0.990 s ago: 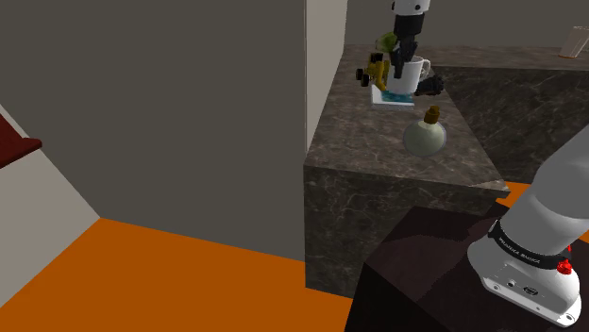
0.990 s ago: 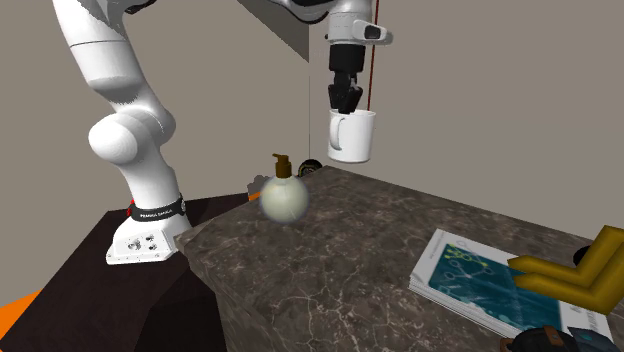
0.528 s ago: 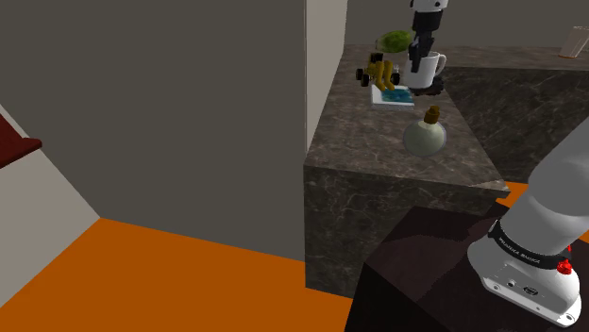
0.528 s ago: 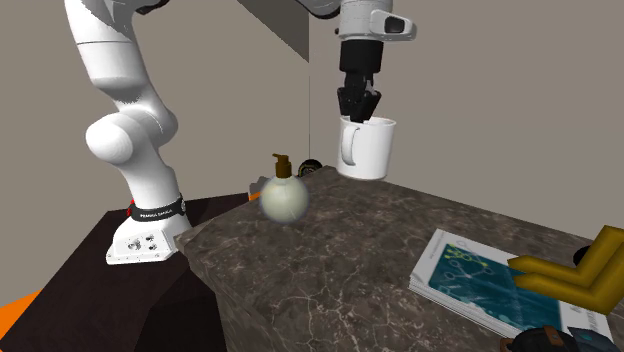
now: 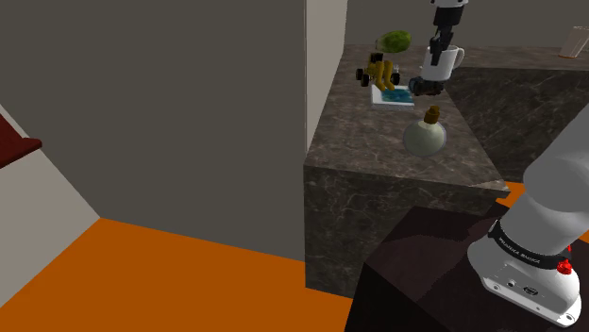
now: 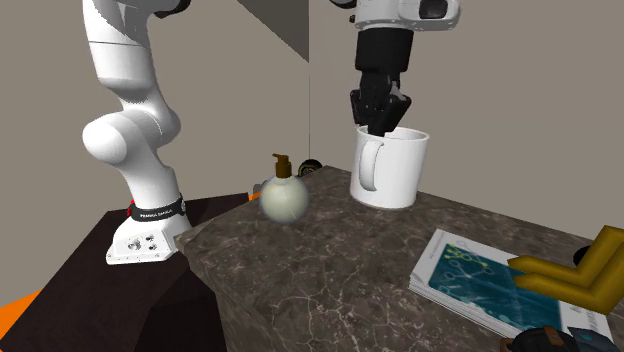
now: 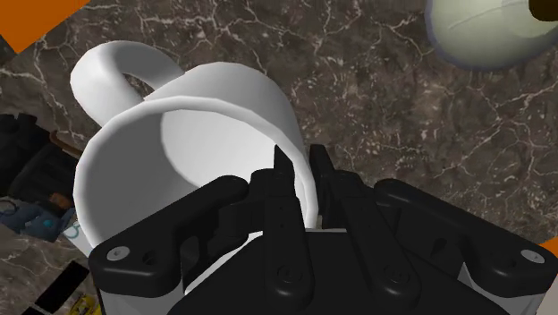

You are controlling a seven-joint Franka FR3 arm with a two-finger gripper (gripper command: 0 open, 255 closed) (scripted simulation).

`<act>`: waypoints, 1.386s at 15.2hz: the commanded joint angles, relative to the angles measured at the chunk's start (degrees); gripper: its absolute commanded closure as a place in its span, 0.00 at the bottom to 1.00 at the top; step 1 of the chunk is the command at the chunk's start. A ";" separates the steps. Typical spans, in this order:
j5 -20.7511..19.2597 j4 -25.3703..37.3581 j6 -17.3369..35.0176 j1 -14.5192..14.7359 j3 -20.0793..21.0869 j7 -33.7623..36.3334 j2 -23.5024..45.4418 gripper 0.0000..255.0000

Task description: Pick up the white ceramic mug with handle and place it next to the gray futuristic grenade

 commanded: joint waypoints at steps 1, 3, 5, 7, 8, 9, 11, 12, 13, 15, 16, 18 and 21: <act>0.83 2.70 -0.33 -1.45 -1.14 -2.83 2.37 1.00; 1.93 6.21 -1.05 -3.13 -2.22 -5.70 5.27 1.00; 3.19 10.12 -1.98 -5.01 -3.13 -8.51 8.41 1.00; 4.49 14.20 -3.05 -6.94 -3.83 -11.05 11.58 1.00; 4.47 13.39 -2.27 -6.94 -3.76 -11.01 11.55 1.00; 4.46 12.58 -1.49 -6.90 -3.74 -10.99 11.53 1.00; 4.48 11.08 0.03 -6.83 -3.70 -10.97 11.56 1.00; 4.50 10.36 0.79 -6.80 -3.68 -10.96 11.59 1.00; 4.52 9.65 1.54 -6.78 -3.66 -10.96 11.64 1.00; 4.59 8.28 3.03 -6.74 -3.61 -10.96 11.77 1.00; 4.63 7.62 3.77 -6.72 -3.59 -10.96 11.86 1.00; 4.73 6.36 5.23 -6.70 -3.54 -10.98 12.08 1.00; 4.92 4.59 7.39 -6.69 -3.46 -11.04 12.50 1.00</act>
